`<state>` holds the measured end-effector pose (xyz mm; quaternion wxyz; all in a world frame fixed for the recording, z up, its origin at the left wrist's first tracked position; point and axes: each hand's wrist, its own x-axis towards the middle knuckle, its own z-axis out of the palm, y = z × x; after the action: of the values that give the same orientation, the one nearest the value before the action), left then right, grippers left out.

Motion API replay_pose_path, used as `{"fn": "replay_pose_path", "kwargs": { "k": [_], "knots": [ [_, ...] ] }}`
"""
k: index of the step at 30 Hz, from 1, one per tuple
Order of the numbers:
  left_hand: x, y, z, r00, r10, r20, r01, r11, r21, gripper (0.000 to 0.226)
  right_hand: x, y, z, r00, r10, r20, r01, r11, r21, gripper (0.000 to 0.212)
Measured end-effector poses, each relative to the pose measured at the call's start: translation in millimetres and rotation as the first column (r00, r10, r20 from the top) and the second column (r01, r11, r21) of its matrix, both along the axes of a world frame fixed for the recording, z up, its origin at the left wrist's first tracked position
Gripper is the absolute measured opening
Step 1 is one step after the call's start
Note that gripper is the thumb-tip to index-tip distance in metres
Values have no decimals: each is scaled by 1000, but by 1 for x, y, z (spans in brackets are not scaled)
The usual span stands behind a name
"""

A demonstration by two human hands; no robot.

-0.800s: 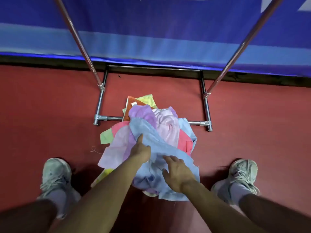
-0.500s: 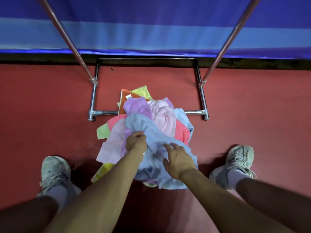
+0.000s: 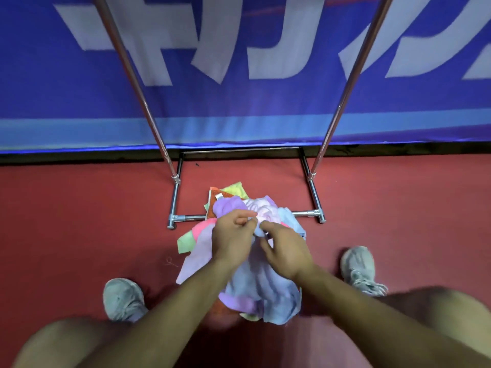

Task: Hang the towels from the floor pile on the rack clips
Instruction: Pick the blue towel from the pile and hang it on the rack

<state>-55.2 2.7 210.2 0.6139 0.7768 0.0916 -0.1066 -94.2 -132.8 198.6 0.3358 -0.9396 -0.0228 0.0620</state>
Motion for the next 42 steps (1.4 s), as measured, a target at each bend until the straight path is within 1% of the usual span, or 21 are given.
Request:
{"fn": "replay_pose_path", "kwargs": {
  "k": [2, 4, 5, 6, 9, 12, 13, 15, 17, 18, 20, 22, 24, 28, 29, 31, 34, 36, 37, 39, 42],
  "knots": [
    [-1, 15, 15, 974, -156, 165, 133, 981, 143, 30, 6, -4, 20, 1000, -5, 28, 1, 993, 117, 11],
    [0, 29, 15, 900, -280, 334, 164, 928, 334, 42, 13, -7, 32, 999, -26, 18, 22, 977, 212, 25],
    [2, 35, 11, 876, -306, 374, 165, 917, 363, 43, 18, -7, 36, 999, -41, 15, 36, 970, 240, 30],
    [2, 39, 5, 871, -308, 382, 173, 921, 349, 40, 21, -7, 38, 998, -57, 10, 52, 964, 262, 31],
    [7, 40, -11, 921, -257, 292, 191, 953, 234, 20, 30, -4, 32, 996, -81, -23, 84, 939, 335, 24],
    [19, 41, -18, 952, -251, 177, 210, 952, 221, 13, 36, -6, 14, 997, -52, -50, 66, 942, 330, 8],
    [24, 42, -19, 952, -261, 161, 224, 951, 214, 12, 39, -7, 7, 998, -40, -51, 53, 950, 309, 11],
    [32, 46, -21, 953, -270, 141, 240, 951, 197, 17, 48, -5, -2, 999, -13, -46, 24, 969, 245, 28],
    [40, 46, -22, 972, -205, 119, 183, 968, 169, 19, 56, -1, -6, 999, -3, -33, 7, 993, 116, 41],
    [43, 44, -23, 983, -151, 108, 132, 978, 164, 18, 59, 1, -5, 999, 3, -34, -1, 999, 48, 42],
    [46, 40, -27, 996, -40, 78, 27, 987, 157, 18, 64, 4, -3, 997, 48, -53, -49, 999, -20, 39],
    [45, 35, -29, 999, 17, 37, -22, 990, 139, 18, 62, 10, -1, 984, 131, -120, -135, 990, -25, 37],
    [42, 32, -28, 1000, 18, -2, -18, 997, 76, 18, 60, 16, -4, 976, 168, -138, -173, 985, -26, 39],
    [46, 33, -21, 993, 7, -117, -23, 991, -132, 16, 64, 13, -10, 990, 125, -61, -124, 992, 17, 22],
    [48, 35, -20, 991, -16, -131, -9, 982, -187, 21, 66, 10, -10, 993, 106, -56, -105, 994, 24, 23],
    [50, 39, -19, 989, -97, -116, 68, 971, -230, 35, 70, 4, -9, 996, 66, -52, -62, 995, 74, 31],
    [47, 38, -23, 972, -216, -97, 191, 957, -219, 47, 77, -3, -4, 999, -14, -45, 22, 984, 178, 39],
    [43, 36, -28, 968, -235, -91, 221, 965, -143, 43, 82, -8, 3, 995, -65, -75, 81, 968, 237, 39],
    [42, 36, -31, 971, -228, -66, 222, 970, -95, 35, 84, -10, 6, 992, -88, -88, 107, 963, 248, 40],
    [41, 37, -32, 979, -205, -19, 203, 978, -54, 23, 87, -15, 11, 989, -118, -94, 137, 960, 242, 44],
    [47, 39, -28, 983, -181, 4, 181, 982, -60, 37, 87, -23, 12, 983, -144, -116, 164, 969, 182, 49]
  ]
}}
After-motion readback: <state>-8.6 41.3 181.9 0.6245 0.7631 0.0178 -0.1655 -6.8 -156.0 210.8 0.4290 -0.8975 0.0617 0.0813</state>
